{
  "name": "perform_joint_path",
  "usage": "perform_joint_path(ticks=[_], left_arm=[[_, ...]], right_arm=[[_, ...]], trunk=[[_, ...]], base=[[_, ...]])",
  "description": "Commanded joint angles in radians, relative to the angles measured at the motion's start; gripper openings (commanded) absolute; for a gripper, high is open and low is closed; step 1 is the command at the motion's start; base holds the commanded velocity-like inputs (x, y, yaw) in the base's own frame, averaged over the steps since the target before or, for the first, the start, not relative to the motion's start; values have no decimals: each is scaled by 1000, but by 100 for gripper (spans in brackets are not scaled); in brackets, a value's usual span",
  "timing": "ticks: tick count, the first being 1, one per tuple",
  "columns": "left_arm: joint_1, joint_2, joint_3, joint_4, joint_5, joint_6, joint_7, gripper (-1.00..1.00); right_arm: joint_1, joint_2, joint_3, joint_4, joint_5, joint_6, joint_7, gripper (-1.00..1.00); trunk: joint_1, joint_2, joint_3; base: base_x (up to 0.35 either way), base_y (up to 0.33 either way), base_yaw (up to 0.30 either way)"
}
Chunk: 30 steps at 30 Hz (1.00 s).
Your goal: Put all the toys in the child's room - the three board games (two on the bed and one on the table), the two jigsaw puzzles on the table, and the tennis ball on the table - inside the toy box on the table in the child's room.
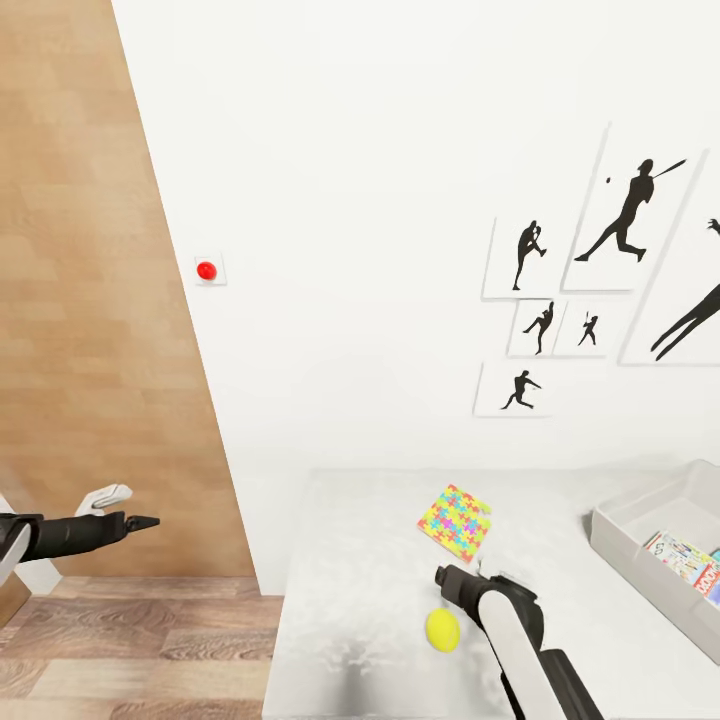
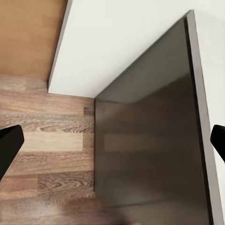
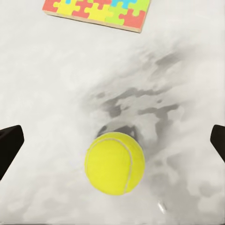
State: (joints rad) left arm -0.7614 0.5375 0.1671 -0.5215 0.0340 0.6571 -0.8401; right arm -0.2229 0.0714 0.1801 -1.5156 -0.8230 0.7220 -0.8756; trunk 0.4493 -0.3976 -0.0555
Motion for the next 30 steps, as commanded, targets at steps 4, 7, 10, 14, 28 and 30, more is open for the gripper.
perform_joint_path(ticks=[4,7,10,14,28,30], left_arm=[[-1,0,1,0,3,9,2,100],[-1,-1,0,0,3,8,18,100],[-1,0,-1,-1,3,7,36,100],[-1,1,-1,-1,3,8,57,100],[-1,-2,1,-2,3,10,115,100],[-1,-2,1,-2,3,10,140,100]], right_arm=[[-3,19,6,3,10,5,-37,100],[-5,24,8,4,14,7,-59,100],[-10,25,9,4,15,8,-80,100],[-16,25,10,7,15,10,-117,100],[-48,29,31,65,14,14,-160,100],[-53,29,34,70,14,14,-161,100]], trunk=[[1,-2,-2],[1,-2,-2],[1,-2,-2],[1,-2,-2],[1,-2,-2],[1,-2,-2]], base=[[0,0,0],[0,0,0],[0,0,0],[-21,0,0],[-18,0,0],[0,0,0]])
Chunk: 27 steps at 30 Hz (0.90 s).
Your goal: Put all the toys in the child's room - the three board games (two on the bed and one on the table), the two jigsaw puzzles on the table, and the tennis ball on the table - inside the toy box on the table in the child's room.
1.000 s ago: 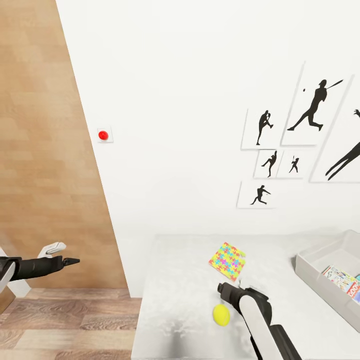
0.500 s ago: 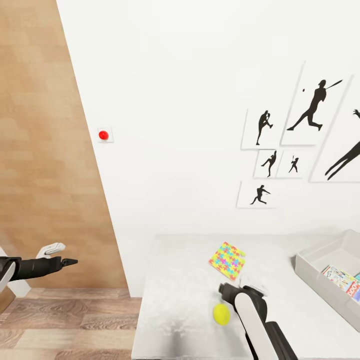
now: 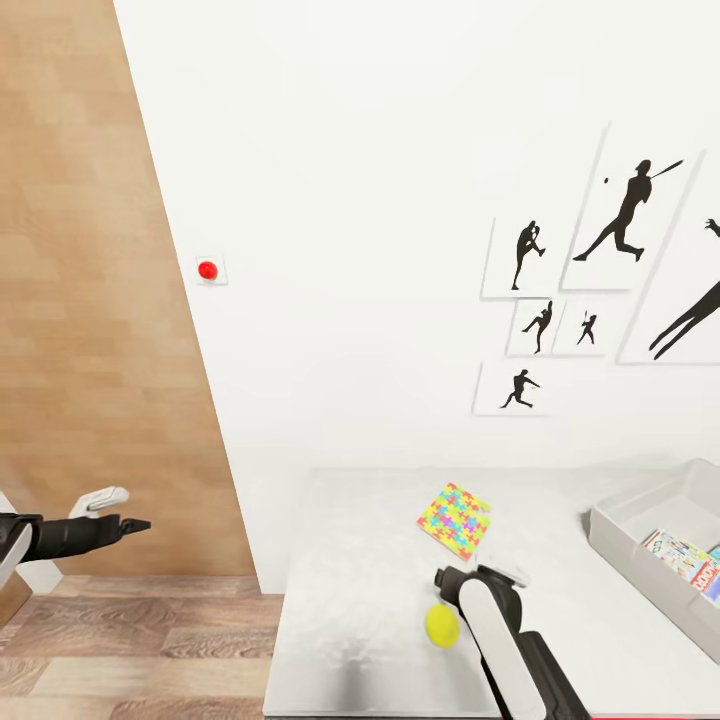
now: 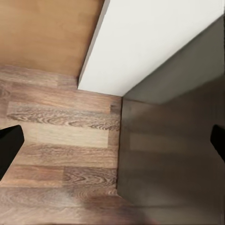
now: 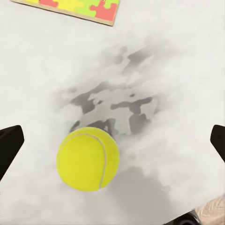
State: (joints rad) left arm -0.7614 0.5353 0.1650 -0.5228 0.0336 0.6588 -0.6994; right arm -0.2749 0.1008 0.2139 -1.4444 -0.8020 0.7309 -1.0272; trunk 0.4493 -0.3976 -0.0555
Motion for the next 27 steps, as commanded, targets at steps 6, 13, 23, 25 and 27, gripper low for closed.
perform_joint_path(ticks=[6,13,23,25,27], left_arm=[[-1,-9,3,0,4,8,37,100],[-1,-16,2,-1,3,8,49,100],[-1,-17,2,-1,3,7,51,100],[-1,-17,2,-2,4,7,51,100],[-1,-17,2,-2,4,7,50,100]], right_arm=[[-8,0,4,20,-7,5,-10,100],[-30,1,12,74,-7,5,-9,100],[-85,10,89,194,-4,0,-10,100],[-88,18,92,202,-4,0,-10,100],[-90,26,95,216,-4,-1,-10,100]], trunk=[[1,-2,-2],[1,-2,-2],[1,-2,-2],[1,-2,-2],[1,-2,-2]], base=[[0,0,0],[0,0,0],[0,0,0],[0,0,0],[0,0,0]])
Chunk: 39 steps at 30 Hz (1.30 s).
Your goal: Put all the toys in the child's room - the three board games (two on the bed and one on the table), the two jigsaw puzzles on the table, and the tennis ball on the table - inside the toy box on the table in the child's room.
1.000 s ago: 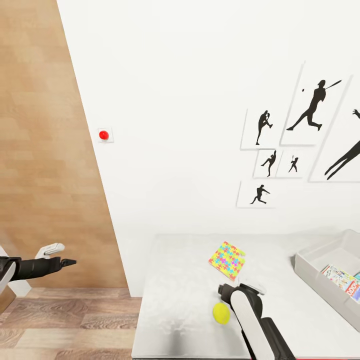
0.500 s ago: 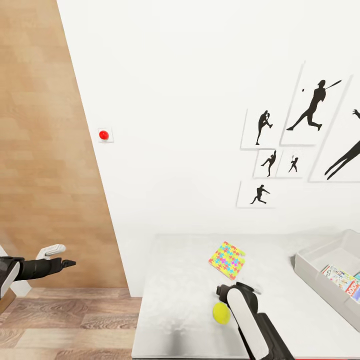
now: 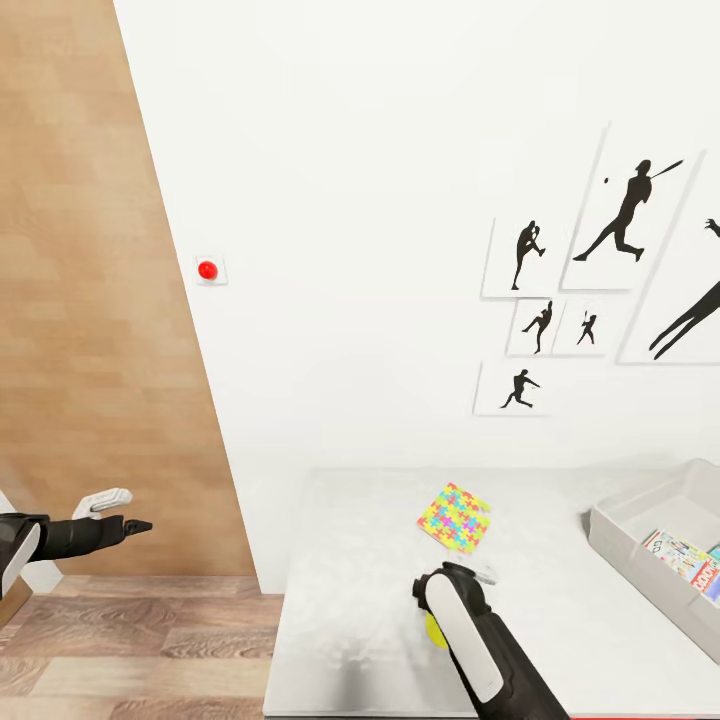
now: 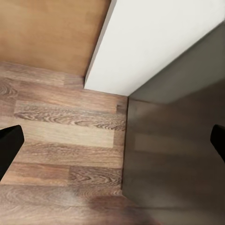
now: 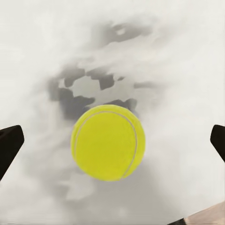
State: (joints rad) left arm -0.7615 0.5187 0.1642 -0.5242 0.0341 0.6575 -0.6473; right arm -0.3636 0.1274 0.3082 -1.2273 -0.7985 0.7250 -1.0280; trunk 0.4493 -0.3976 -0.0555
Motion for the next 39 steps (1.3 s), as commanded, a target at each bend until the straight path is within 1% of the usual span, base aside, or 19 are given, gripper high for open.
perform_joint_path(ticks=[1,7,15,19,21,24,26,30,36,39], left_arm=[[-1,0,3,0,4,8,-2,100],[-1,0,3,-1,3,7,0,100],[-1,0,2,0,3,7,0,100],[-1,0,2,0,3,6,-1,100],[-1,0,2,0,3,5,-1,100],[-1,0,2,0,3,4,-1,100],[-1,0,2,0,3,4,-2,100],[-1,0,2,0,3,4,-3,100],[-1,0,2,0,3,4,-3,100],[-1,0,2,0,4,4,-3,100]], right_arm=[[-3,1,2,4,-7,5,-9,100],[-24,6,3,57,-6,0,-10,100],[-29,9,3,78,-5,0,-12,100],[-36,9,3,126,-5,-4,-12,100],[-53,9,3,164,-4,-7,-12,100],[-73,9,3,218,-4,-47,-8,100],[-80,9,3,235,-5,-70,-6,100],[-86,7,4,249,-5,-91,0,100],[-87,9,5,254,-5,-97,6,100],[-99,9,5,255,-6,-97,7,100]], trunk=[[1,-2,-2],[1,-2,-2],[1,-2,-2],[1,-2,-2],[1,-2,-2],[1,-2,-2],[1,-2,-2],[1,-2,-2],[1,-2,-2],[1,-2,-2]], base=[[0,0,0],[0,0,0],[-75,32,0],[-30,16,0],[-10,5,0],[-4,2,0],[-2,1,0],[0,0,0],[0,0,0],[0,0,0]])
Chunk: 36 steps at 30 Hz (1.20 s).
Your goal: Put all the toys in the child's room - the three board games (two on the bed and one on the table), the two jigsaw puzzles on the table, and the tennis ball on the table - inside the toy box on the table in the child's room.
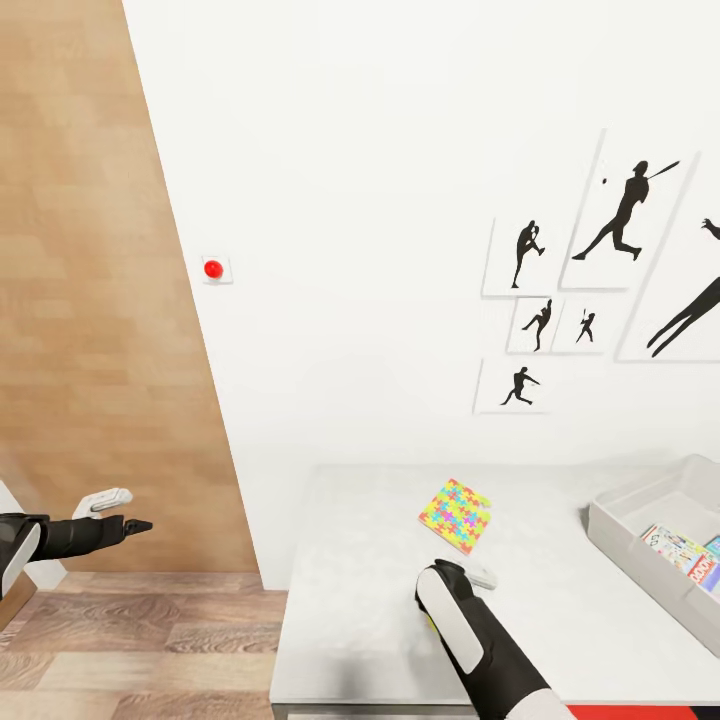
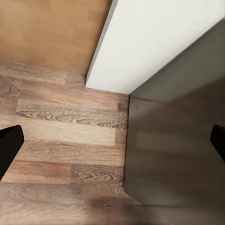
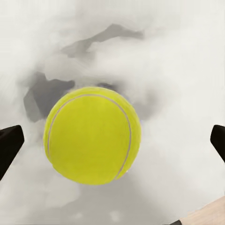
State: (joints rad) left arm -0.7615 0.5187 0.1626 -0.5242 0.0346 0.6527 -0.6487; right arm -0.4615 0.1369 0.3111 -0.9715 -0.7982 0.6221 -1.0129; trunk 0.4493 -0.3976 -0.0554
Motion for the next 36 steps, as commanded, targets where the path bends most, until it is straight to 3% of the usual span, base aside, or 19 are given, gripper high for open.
perform_joint_path(ticks=[1,9,36], left_arm=[[-1,0,3,0,4,8,-2,100],[-1,0,3,-1,4,8,-2,100],[-1,0,3,-2,4,8,-2,100]], right_arm=[[-5,0,2,-1,-7,6,-7,100],[-25,0,43,8,-6,5,14,100],[-26,-16,51,12,-7,1,74,100]], trunk=[[1,-2,-2],[1,-2,-2],[1,-2,-10]], base=[[0,0,0],[31,32,0],[9,7,0]])
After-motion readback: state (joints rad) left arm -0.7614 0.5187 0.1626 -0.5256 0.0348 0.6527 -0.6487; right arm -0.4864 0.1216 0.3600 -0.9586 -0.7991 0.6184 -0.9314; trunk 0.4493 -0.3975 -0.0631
